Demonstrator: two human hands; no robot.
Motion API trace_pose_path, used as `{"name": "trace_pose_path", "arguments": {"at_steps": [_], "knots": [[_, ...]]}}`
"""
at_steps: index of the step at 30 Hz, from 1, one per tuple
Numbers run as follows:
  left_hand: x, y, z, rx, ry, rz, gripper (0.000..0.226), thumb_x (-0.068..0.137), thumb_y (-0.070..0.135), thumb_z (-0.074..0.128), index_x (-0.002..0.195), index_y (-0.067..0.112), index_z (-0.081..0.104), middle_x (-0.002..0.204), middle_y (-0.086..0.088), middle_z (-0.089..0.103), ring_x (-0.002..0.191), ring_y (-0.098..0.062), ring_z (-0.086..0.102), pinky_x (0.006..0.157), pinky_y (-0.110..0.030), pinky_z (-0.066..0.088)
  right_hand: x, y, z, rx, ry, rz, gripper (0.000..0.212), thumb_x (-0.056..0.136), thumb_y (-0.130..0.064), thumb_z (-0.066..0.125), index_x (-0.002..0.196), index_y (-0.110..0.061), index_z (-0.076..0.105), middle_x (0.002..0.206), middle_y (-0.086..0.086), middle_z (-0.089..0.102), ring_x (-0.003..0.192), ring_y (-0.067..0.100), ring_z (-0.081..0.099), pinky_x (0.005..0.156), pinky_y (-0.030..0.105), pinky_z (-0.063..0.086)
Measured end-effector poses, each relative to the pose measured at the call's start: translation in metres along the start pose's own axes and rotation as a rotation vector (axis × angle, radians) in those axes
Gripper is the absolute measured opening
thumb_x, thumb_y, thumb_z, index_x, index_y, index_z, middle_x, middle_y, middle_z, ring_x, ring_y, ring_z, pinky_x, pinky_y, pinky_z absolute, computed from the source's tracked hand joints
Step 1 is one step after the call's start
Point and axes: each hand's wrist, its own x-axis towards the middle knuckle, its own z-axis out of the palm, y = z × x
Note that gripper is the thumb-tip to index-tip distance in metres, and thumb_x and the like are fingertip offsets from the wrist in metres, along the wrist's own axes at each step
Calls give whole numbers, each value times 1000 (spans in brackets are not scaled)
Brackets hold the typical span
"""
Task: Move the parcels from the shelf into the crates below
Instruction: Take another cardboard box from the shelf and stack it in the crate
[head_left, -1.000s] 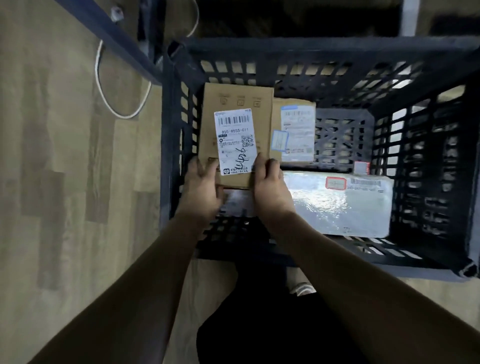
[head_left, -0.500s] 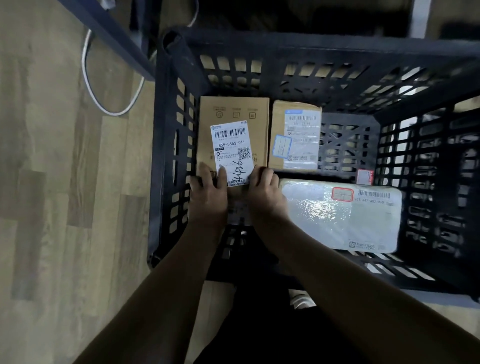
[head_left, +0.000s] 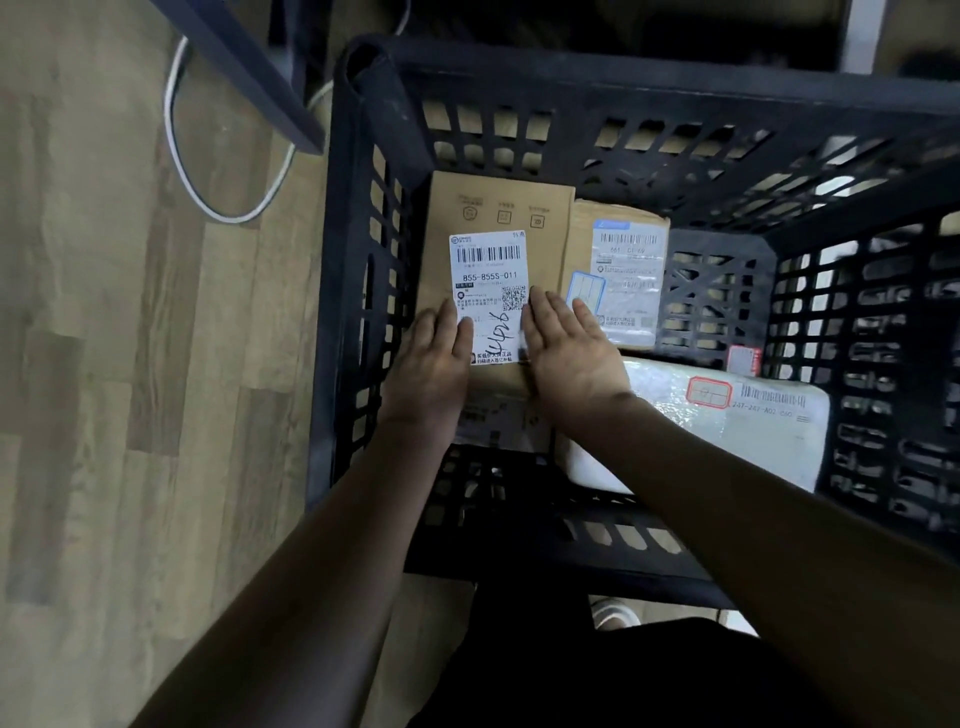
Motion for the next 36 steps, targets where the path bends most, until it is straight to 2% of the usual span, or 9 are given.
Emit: {"name": "trace_pose_path", "arguments": {"at_steps": [3, 5, 7, 10, 13, 16, 18, 27, 36], "knots": [[2, -2, -4, 36, -53, -15, 58, 91, 2, 21, 148, 4, 17, 157, -14, 10, 143, -30, 13, 117, -36, 14, 5, -1, -1, -8, -27, -7, 67, 101, -25, 30, 148, 2, -10, 157, 19, -14, 146, 29, -7, 116, 39, -7], [3, 1, -3, 59, 35, -19, 61, 83, 4, 17, 139, 2, 41, 148, -18, 35, 133, -32, 37, 110, -37, 33, 4, -5, -4, -27, -34, 0, 72, 100, -27, 36, 147, 4, -9, 156, 22, -12, 146, 32, -4, 117, 41, -5], [1, 3, 0, 79, 87, 8, 56, 77, 5, 24, 113, 0, 66, 122, -21, 61, 107, -34, 62, 90, -40, 53, 2, -8, -8, -46, -40, 3, 75, 99, -26, 41, 147, 6, -7, 155, 25, -10, 146, 35, -3, 117, 42, -3], [-7, 4, 0, 50, 81, 11, 50, 78, 5, 28, 108, -1, 67, 117, -21, 64, 106, -35, 63, 89, -45, 52, -5, -9, -9, -13, -49, 31, 80, 97, -25, 46, 147, 6, -8, 155, 24, -10, 145, 36, -3, 118, 43, -1], [-22, 9, -3, 43, 105, -1, 40, 84, 3, 47, 122, -3, 58, 133, -22, 53, 124, -34, 50, 102, -44, 43, -17, -9, -5, -19, -26, 44, 81, 95, -24, 48, 147, 6, -7, 155, 24, -7, 144, 38, 0, 118, 43, 3], [-29, 6, 5, 64, -120, 9, 65, 94, 7, 45, 149, 2, 11, 158, -15, 2, 145, -29, 6, 118, -42, 12, -24, -10, 3, -18, -76, 3, 71, 98, -25, 40, 148, 4, -1, 156, 23, -2, 144, 37, 2, 118, 43, 2], [-30, 5, 5, 85, -196, -20, 70, 95, 8, 42, 150, 5, -1, 158, -11, -12, 145, -28, -3, 118, -41, 5, -24, -11, 7, 0, -87, -2, 67, 99, -24, 37, 149, 3, 0, 157, 22, -1, 145, 36, 3, 118, 42, 0], [-42, 14, -16, 95, -242, -48, 72, 96, 13, 44, 149, 6, -4, 157, -12, -14, 145, -26, -9, 119, -40, 2, -44, -3, -7, -64, -104, -8, 73, 98, -36, 34, 150, -1, -5, 158, 16, -8, 146, 30, -9, 116, 42, -8], [-109, 36, -164, 119, -162, -27, 68, 98, 21, 44, 150, 10, 3, 158, -12, -9, 146, -27, -3, 119, -38, 2, -162, 23, -124, -98, -55, 67, 66, 99, -23, 33, 150, -1, -2, 158, 16, -3, 146, 31, -6, 117, 42, -6]]}}
